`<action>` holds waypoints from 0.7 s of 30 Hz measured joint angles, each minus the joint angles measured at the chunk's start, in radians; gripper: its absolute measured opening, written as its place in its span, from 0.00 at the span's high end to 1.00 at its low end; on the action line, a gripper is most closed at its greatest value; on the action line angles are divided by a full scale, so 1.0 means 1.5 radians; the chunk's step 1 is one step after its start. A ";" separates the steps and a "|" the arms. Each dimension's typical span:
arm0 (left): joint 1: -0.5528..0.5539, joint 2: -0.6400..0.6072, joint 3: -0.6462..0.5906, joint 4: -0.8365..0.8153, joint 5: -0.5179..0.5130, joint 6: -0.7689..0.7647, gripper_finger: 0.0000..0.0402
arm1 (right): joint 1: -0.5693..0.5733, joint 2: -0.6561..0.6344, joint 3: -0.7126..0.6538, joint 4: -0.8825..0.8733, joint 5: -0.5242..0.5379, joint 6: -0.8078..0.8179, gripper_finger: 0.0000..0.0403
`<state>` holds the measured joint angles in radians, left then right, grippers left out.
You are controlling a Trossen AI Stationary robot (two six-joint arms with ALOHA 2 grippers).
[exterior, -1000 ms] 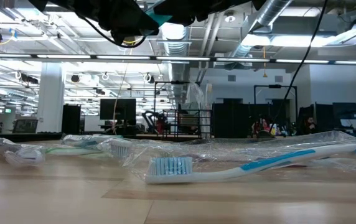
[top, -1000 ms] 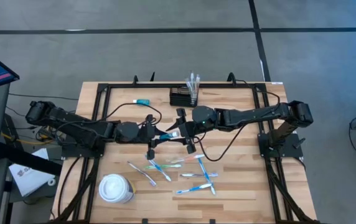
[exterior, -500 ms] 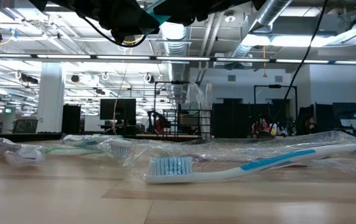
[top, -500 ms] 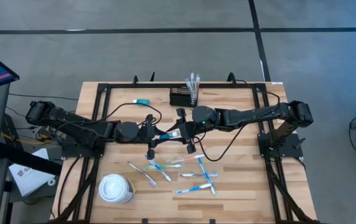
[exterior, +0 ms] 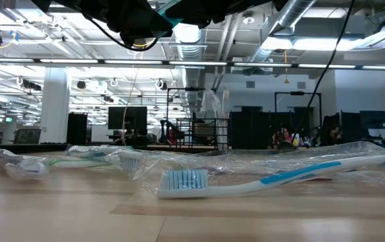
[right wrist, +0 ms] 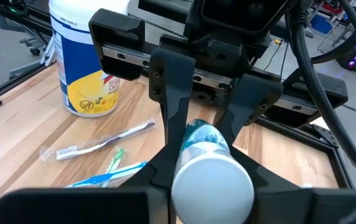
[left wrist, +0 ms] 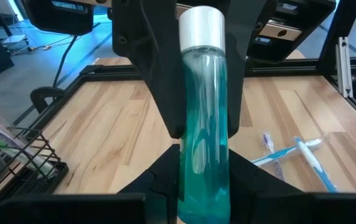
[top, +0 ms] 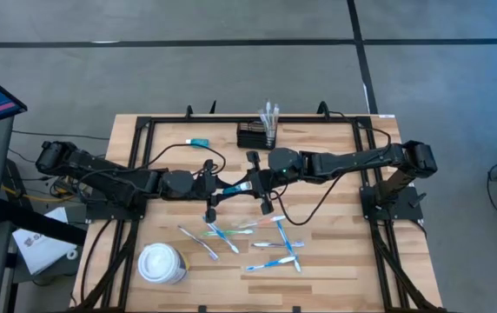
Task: Pick & Place toothbrushing station
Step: Put the bottom blue mouthwash into the mesh organizer
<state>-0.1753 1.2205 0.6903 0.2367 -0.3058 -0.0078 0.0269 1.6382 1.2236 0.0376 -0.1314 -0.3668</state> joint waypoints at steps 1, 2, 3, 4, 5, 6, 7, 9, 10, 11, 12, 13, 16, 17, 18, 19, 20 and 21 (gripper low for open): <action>0.000 0.000 0.000 0.000 0.000 0.000 0.82 | 0.000 0.000 0.000 0.000 0.000 0.000 0.82; 0.000 0.000 0.000 0.000 0.000 0.000 0.82 | 0.000 0.000 0.000 0.000 0.000 0.000 0.82; 0.000 0.000 0.000 0.000 0.000 0.000 0.82 | 0.000 0.000 0.000 0.000 -0.001 0.000 0.82; 0.000 0.000 0.000 0.000 0.000 0.001 0.82 | 0.000 0.000 0.000 0.000 -0.001 0.000 0.82; 0.000 0.000 0.000 0.000 0.000 0.001 0.81 | 0.000 0.000 0.000 0.000 -0.001 0.000 0.82; 0.000 0.000 0.000 0.000 0.000 0.001 0.81 | 0.000 0.000 0.000 -0.001 -0.001 0.000 0.82; 0.000 0.000 0.000 0.000 0.001 0.002 0.80 | 0.000 0.000 0.000 -0.002 -0.001 0.000 0.82; 0.000 0.000 0.000 -0.001 0.001 0.002 0.77 | 0.000 0.000 0.000 -0.003 -0.001 0.000 0.82; 0.000 0.000 0.000 -0.001 0.001 0.002 0.76 | 0.000 0.000 0.000 -0.004 -0.002 0.000 0.82; 0.000 0.000 0.000 -0.001 0.000 0.002 0.75 | 0.000 0.000 0.000 -0.008 -0.002 0.000 0.82; 0.000 0.000 0.000 -0.001 -0.003 0.002 0.74 | 0.000 0.000 0.000 -0.009 -0.002 0.004 0.82; 0.000 0.000 0.000 -0.002 -0.010 0.002 0.73 | 0.000 0.000 0.000 -0.011 -0.002 0.009 0.82; 0.000 0.000 0.000 -0.003 -0.031 0.008 0.70 | -0.001 0.000 0.000 -0.017 0.000 0.017 0.82; 0.000 0.000 0.000 -0.005 -0.037 0.018 0.70 | -0.002 0.000 0.003 -0.027 0.003 0.018 0.82; 0.000 0.000 0.000 -0.006 -0.041 0.023 0.69 | -0.004 0.000 0.011 -0.045 0.002 0.018 0.82; 0.000 0.000 0.000 -0.005 -0.043 0.025 0.68 | -0.006 0.000 0.023 -0.064 0.002 0.018 0.82; 0.000 0.000 0.001 -0.005 -0.043 0.026 0.68 | -0.008 0.001 0.036 -0.084 0.002 0.018 0.82; 0.000 0.000 0.001 -0.006 -0.045 0.027 0.68 | -0.011 0.001 0.051 -0.104 0.002 0.018 0.82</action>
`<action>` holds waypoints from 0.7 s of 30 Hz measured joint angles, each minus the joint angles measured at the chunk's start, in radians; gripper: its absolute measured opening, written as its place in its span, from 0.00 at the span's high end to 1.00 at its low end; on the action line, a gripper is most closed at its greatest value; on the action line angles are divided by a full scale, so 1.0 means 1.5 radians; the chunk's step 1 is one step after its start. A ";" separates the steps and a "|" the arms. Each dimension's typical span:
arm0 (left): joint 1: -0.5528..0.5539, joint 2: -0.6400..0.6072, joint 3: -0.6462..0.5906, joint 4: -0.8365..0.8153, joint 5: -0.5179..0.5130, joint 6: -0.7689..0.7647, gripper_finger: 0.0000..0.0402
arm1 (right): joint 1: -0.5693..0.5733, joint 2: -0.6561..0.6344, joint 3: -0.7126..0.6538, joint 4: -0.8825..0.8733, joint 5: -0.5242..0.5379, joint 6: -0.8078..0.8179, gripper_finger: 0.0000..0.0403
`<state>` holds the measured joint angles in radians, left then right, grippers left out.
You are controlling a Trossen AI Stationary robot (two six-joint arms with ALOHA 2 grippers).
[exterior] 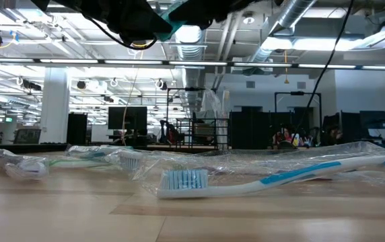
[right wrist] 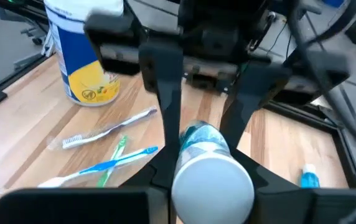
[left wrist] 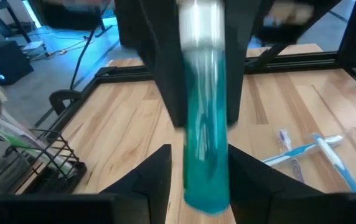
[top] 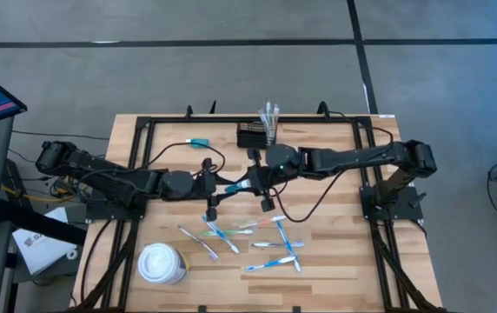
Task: Pick & Place toothbrushing station
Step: Put the bottom blue mouthwash into the mesh organizer
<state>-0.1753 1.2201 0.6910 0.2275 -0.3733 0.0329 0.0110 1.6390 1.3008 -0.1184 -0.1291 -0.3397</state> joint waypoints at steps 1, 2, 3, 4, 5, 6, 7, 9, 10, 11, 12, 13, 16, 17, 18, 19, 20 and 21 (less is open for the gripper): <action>0.000 0.000 0.000 -0.002 -0.001 0.000 0.67 | -0.002 0.000 0.016 -0.025 0.000 0.000 0.82; 0.000 0.000 0.000 -0.003 -0.001 0.000 0.67 | -0.005 0.000 0.030 -0.050 0.000 0.000 0.82; 0.000 0.000 0.000 -0.002 -0.001 0.000 0.67 | -0.008 0.000 0.043 -0.073 0.000 0.003 0.82; 0.000 0.000 0.000 -0.002 -0.001 0.000 0.67 | -0.012 0.000 0.054 -0.092 0.000 0.010 0.82; 0.000 0.000 0.000 -0.002 -0.003 0.000 0.67 | -0.017 0.000 0.064 -0.109 -0.002 0.018 0.82; 0.000 0.000 0.000 -0.002 -0.005 0.000 0.67 | -0.021 0.000 0.074 -0.124 -0.003 0.022 0.82; 0.001 0.000 0.000 -0.002 -0.005 -0.001 0.67 | -0.025 0.000 0.081 -0.139 -0.002 0.023 0.82; 0.001 0.000 0.000 -0.009 -0.008 -0.003 0.68 | -0.034 -0.001 0.092 -0.169 -0.005 0.029 0.82; 0.001 0.000 0.000 -0.011 -0.008 -0.003 0.68 | -0.039 -0.001 0.097 -0.183 -0.005 0.037 0.82; 0.001 0.000 0.000 -0.012 -0.005 -0.006 0.68 | -0.045 -0.001 0.102 -0.195 -0.003 0.044 0.82; 0.000 0.000 0.000 -0.012 -0.001 -0.008 0.68 | -0.051 -0.001 0.105 -0.203 -0.001 0.049 0.82; 0.000 0.000 0.000 -0.014 0.002 -0.008 0.68 | -0.058 -0.001 0.107 -0.213 0.001 0.051 0.82; -0.001 0.000 0.000 -0.014 0.004 -0.009 0.69 | -0.081 -0.001 0.109 -0.234 0.006 0.052 0.82; -0.002 0.000 0.000 -0.015 0.004 -0.010 0.69 | -0.089 -0.001 0.110 -0.241 0.006 0.053 0.82; -0.002 0.000 0.000 -0.015 0.004 -0.010 0.69 | -0.096 -0.001 0.110 -0.248 0.005 0.056 0.82; -0.002 0.000 0.000 -0.015 0.004 -0.010 0.69 | -0.104 -0.001 0.110 -0.254 0.004 0.064 0.82; -0.003 0.000 0.000 -0.015 0.004 -0.010 0.69 | -0.113 -0.001 0.110 -0.258 0.002 0.071 0.82; -0.005 0.000 0.000 -0.015 0.004 -0.010 0.69 | -0.122 -0.001 0.110 -0.262 -0.001 0.078 0.82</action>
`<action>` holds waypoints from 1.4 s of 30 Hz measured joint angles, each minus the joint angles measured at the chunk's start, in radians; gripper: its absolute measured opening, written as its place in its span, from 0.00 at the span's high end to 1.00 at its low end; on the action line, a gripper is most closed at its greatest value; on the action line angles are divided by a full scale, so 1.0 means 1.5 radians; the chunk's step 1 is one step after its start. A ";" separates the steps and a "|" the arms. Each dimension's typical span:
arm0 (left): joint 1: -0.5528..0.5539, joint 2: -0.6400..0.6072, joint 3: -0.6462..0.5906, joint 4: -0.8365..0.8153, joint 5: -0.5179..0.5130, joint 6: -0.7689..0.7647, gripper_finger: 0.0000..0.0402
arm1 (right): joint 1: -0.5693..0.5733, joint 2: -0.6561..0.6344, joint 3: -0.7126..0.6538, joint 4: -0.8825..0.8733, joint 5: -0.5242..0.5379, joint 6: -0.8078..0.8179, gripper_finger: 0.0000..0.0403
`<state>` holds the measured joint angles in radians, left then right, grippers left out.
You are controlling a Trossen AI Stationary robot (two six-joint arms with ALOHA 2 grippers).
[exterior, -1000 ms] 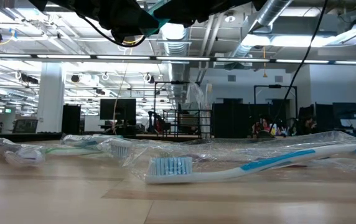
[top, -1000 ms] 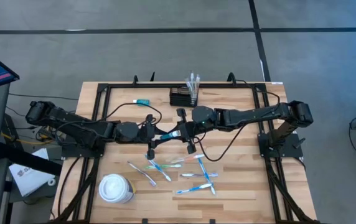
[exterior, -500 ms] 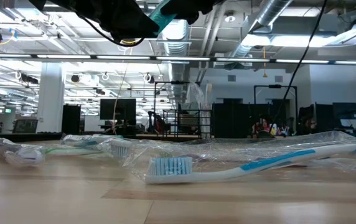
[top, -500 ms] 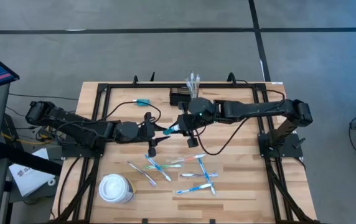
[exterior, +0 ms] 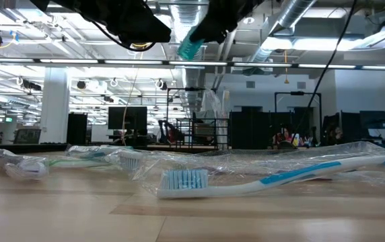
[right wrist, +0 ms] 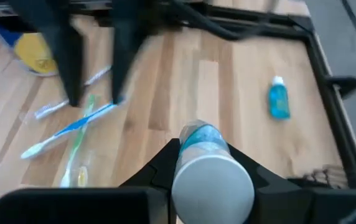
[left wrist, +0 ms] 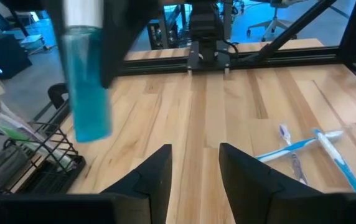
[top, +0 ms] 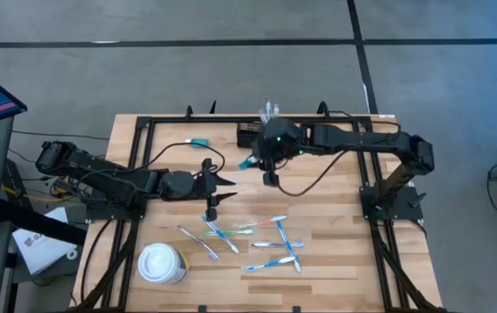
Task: Pick & Place toothbrushing station
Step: Put the bottom blue mouthwash into the mesh organizer
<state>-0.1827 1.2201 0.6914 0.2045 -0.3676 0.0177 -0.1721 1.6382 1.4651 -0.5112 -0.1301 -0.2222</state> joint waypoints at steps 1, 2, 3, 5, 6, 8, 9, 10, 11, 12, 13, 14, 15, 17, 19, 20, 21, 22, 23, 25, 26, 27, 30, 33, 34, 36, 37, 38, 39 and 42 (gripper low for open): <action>-0.001 0.000 0.000 -0.001 0.000 0.000 0.69 | -0.010 0.000 0.000 -0.003 0.000 0.005 0.82; -0.001 0.000 0.000 -0.002 0.000 0.000 0.69 | -0.020 0.000 0.000 -0.007 0.000 0.010 0.82; -0.002 0.000 0.000 -0.002 0.000 0.000 0.69 | -0.030 0.000 0.000 -0.011 0.001 0.014 0.82; -0.005 0.000 0.000 -0.002 0.006 0.000 0.69 | -0.048 0.000 0.000 -0.015 0.003 0.023 0.82; -0.006 0.000 0.000 -0.002 0.006 0.000 0.69 | -0.056 0.000 0.000 -0.015 0.003 0.026 0.82; -0.009 0.000 0.000 -0.002 0.006 0.000 0.69 | -0.070 0.005 0.000 -0.014 0.001 0.027 0.82; -0.010 0.000 0.000 -0.002 0.006 0.000 0.69 | -0.075 0.010 0.001 -0.014 0.000 0.027 0.82; -0.010 0.000 0.000 -0.002 0.006 0.000 0.69 | -0.080 0.013 0.001 -0.016 0.000 0.027 0.82; -0.010 0.000 0.000 -0.002 0.006 0.000 0.69 | -0.087 0.014 0.000 -0.020 0.000 0.027 0.82; -0.010 0.000 0.000 -0.002 0.006 0.000 0.69 | -0.094 0.014 0.000 -0.021 0.000 0.027 0.82; -0.010 0.000 0.000 -0.002 0.006 0.000 0.69 | -0.100 0.017 0.001 -0.017 0.000 0.027 0.82; -0.010 0.000 0.000 -0.002 0.006 0.000 0.69 | -0.104 0.026 0.005 -0.011 0.000 0.027 0.82; -0.010 0.000 0.000 -0.002 0.006 0.000 0.69 | -0.108 0.034 0.009 -0.009 0.001 0.028 0.82; -0.010 0.000 0.000 -0.002 0.006 0.000 0.69 | -0.122 0.039 0.010 -0.036 0.000 0.037 0.82; -0.010 0.000 0.000 -0.003 0.006 0.000 0.69 | -0.131 0.054 0.030 -0.015 -0.001 0.037 0.82; -0.010 0.000 0.000 -0.003 0.006 0.000 0.69 | -0.134 0.058 0.037 -0.021 -0.001 0.039 0.82; -0.010 0.000 0.000 -0.003 0.006 0.000 0.69 | -0.141 0.066 0.041 -0.047 -0.001 0.041 0.82; -0.010 0.000 0.000 -0.004 0.006 0.000 0.69 | -0.148 0.080 0.048 -0.052 -0.001 0.042 0.82; -0.010 0.000 0.000 -0.005 0.007 0.000 0.69 | -0.152 0.095 0.057 -0.042 -0.001 0.042 0.82; -0.010 0.000 -0.001 -0.005 0.008 0.000 0.69 | -0.159 0.118 0.073 -0.069 0.001 0.041 0.82; -0.010 0.000 -0.001 -0.006 0.009 0.000 0.69 | -0.165 0.128 0.087 -0.068 0.001 0.041 0.82; -0.010 0.000 -0.001 -0.009 0.011 0.000 0.69 | -0.171 0.138 0.101 -0.070 0.001 0.040 0.82; -0.011 0.000 -0.001 -0.010 0.018 0.000 0.69 | -0.182 0.174 0.140 -0.118 0.000 0.039 0.82; -0.012 0.000 -0.001 -0.012 0.023 0.000 0.69 | -0.192 0.205 0.180 -0.151 0.000 0.034 0.82; -0.012 0.000 -0.001 -0.015 0.023 0.000 0.69 | -0.196 0.210 0.191 -0.159 0.000 0.033 0.82; -0.012 0.000 -0.001 -0.015 0.023 0.000 0.69 | -0.203 0.220 0.210 -0.159 0.000 0.028 0.82; -0.012 0.000 -0.001 -0.017 0.023 0.000 0.69 | -0.207 0.225 0.214 -0.162 0.000 0.027 0.82; -0.012 0.000 -0.001 -0.017 0.023 0.000 0.69 | -0.210 0.233 0.218 -0.167 0.000 0.026 0.82; -0.012 0.000 -0.001 -0.017 0.023 0.000 0.69 | -0.213 0.238 0.221 -0.167 0.000 0.026 0.82; -0.012 0.000 -0.001 -0.018 0.023 0.000 0.69 | -0.223 0.244 0.231 -0.173 0.000 0.031 0.82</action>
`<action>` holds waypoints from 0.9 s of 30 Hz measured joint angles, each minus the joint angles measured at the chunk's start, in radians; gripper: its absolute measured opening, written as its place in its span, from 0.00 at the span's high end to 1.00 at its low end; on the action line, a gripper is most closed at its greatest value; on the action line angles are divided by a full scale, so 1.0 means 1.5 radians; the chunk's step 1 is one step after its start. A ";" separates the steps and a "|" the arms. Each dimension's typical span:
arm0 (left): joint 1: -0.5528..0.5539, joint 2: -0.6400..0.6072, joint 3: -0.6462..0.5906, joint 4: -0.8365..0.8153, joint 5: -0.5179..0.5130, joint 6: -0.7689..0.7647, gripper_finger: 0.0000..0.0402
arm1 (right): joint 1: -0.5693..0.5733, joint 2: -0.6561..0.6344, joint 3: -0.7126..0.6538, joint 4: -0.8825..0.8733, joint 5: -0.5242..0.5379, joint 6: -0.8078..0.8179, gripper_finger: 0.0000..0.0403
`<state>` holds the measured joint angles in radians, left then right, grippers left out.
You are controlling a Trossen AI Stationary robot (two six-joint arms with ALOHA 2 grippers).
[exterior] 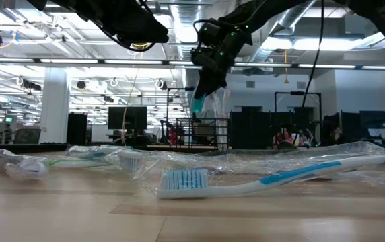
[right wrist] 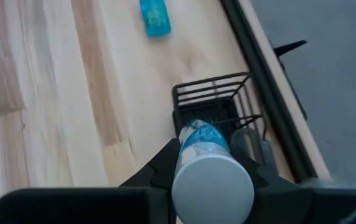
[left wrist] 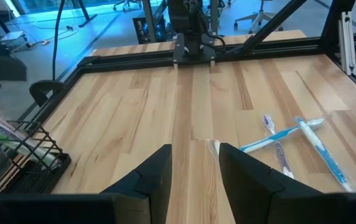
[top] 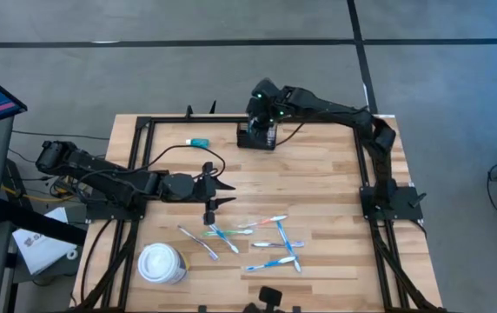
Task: Pick & Place toothbrushing station
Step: Put the bottom blue mouthwash into the mesh organizer
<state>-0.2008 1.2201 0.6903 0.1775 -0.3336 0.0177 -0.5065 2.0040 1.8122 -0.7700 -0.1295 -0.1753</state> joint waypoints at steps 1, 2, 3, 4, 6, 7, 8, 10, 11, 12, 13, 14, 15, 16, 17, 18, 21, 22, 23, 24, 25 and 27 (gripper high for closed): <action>0.000 0.000 0.000 -0.002 0.000 0.000 0.69 | -0.003 -0.001 0.001 -0.001 0.000 0.000 0.82; 0.000 0.000 0.000 -0.002 0.000 0.000 0.69 | -0.006 -0.002 0.001 -0.005 0.000 0.000 0.82; 0.000 0.000 0.000 -0.002 0.000 0.000 0.69 | -0.008 -0.002 0.001 -0.009 0.000 0.000 0.82; 0.000 0.000 0.000 -0.002 0.000 0.000 0.69 | -0.010 -0.001 0.000 -0.012 0.001 0.000 0.82; 0.000 0.000 0.000 -0.002 0.000 0.000 0.69 | -0.012 0.000 0.000 -0.010 0.002 0.004 0.82; 0.000 0.000 0.000 -0.002 0.000 0.000 0.69 | -0.013 -0.001 0.000 -0.007 0.002 0.006 0.82; 0.000 0.000 0.000 -0.002 0.000 0.000 0.69 | -0.013 -0.001 0.000 -0.005 0.002 0.006 0.82; 0.000 0.000 0.000 -0.002 0.000 0.000 0.69 | -0.012 -0.001 0.000 -0.010 0.002 0.006 0.82; 0.000 0.000 0.000 -0.002 0.000 0.000 0.69 | -0.012 0.000 0.000 -0.009 0.002 0.005 0.82; 0.000 0.000 0.000 -0.002 0.000 0.000 0.69 | -0.011 0.004 0.000 -0.005 0.002 0.005 0.82; 0.000 0.000 0.000 -0.002 0.000 0.000 0.69 | -0.009 0.007 0.000 0.001 0.002 0.005 0.82; 0.000 0.000 0.000 -0.003 0.000 0.000 0.69 | -0.009 0.010 0.000 -0.002 0.002 0.006 0.82; 0.000 0.000 0.000 -0.003 0.000 0.000 0.69 | -0.009 0.011 -0.001 -0.010 0.003 0.006 0.82; 0.000 0.000 0.000 -0.003 0.000 0.000 0.69 | -0.009 0.011 -0.001 -0.010 0.003 0.006 0.82; 0.000 0.000 0.000 -0.003 0.000 0.000 0.69 | -0.009 0.011 -0.001 -0.004 0.003 0.005 0.82; 0.000 0.000 0.000 -0.003 0.000 0.000 0.69 | -0.009 0.010 0.000 -0.002 0.003 0.004 0.82; 0.000 0.000 0.000 -0.004 0.000 0.000 0.69 | -0.009 0.010 0.000 -0.005 0.003 0.003 0.82; 0.000 0.000 0.000 -0.004 0.000 0.000 0.69 | -0.009 0.010 0.000 -0.006 0.003 0.002 0.82; 0.000 0.000 0.000 -0.004 0.000 0.000 0.69 | -0.009 0.010 0.000 -0.005 0.003 0.002 0.82; 0.000 0.000 0.000 -0.004 0.000 0.000 0.69 | -0.009 0.010 0.000 -0.005 0.004 0.002 0.82; 0.000 0.000 0.000 -0.004 0.000 -0.001 0.69 | -0.009 0.010 -0.001 -0.005 0.004 0.002 0.82; 0.000 0.000 0.000 -0.004 0.000 -0.007 0.69 | -0.009 0.010 -0.006 -0.001 0.005 0.000 0.82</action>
<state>-0.2008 1.2201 0.6903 0.1715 -0.3340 0.0075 -0.5199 2.0186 1.8026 -0.7713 -0.1221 -0.1752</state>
